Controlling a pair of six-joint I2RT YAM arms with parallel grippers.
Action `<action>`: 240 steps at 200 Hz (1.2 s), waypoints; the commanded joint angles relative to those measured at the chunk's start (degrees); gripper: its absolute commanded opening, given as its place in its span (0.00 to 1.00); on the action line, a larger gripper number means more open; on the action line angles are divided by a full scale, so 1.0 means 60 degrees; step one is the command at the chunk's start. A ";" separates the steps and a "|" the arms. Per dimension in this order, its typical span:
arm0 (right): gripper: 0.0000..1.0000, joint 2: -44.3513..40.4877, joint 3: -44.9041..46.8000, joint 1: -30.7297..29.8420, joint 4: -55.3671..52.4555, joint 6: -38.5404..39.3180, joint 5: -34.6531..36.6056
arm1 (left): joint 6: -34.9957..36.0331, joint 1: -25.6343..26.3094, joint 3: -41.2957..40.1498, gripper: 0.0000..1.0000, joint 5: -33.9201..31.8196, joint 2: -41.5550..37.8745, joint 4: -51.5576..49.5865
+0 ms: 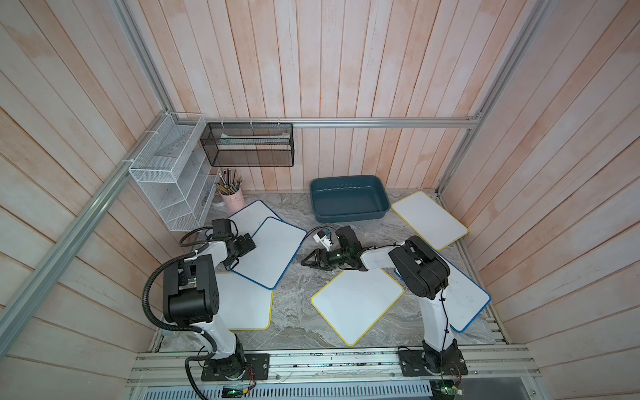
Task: Put the whiteboard into the storage box
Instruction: Pick up the whiteboard at the center of the board.
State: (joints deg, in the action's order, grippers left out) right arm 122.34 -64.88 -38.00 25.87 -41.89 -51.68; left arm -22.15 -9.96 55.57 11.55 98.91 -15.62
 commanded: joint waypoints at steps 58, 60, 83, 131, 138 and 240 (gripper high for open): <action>0.93 0.0317 0.0164 0.0290 -0.1339 0.0467 0.0811 | -0.0428 0.0998 -0.1265 0.97 0.2214 -0.0941 -0.1034; 0.93 0.0321 0.0157 0.0296 -0.1356 0.0475 0.0829 | -0.0429 0.1029 -0.1264 0.97 0.2226 -0.0954 -0.1060; 0.93 0.0453 0.0107 0.0313 -0.1318 0.0385 0.0809 | -0.0539 0.1250 -0.1326 0.97 0.2376 -0.1043 -0.1105; 0.93 0.0549 0.0119 0.0248 -0.1039 0.0151 0.0858 | -0.0784 0.1395 -0.1871 0.97 0.3147 -0.0747 -0.0558; 0.93 0.0593 0.0146 0.0253 -0.0927 0.0064 0.0821 | -0.0947 0.1408 -0.1958 0.97 0.3497 -0.0725 -0.0329; 0.93 0.0890 0.0076 0.0213 -0.0965 0.0058 0.0745 | -0.2235 0.2113 -0.1373 0.81 0.5157 -0.1897 0.0558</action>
State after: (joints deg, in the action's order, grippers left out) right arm 122.58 -65.58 -33.58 27.09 -41.50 -47.33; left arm -32.80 -0.19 45.78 31.33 91.79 -14.74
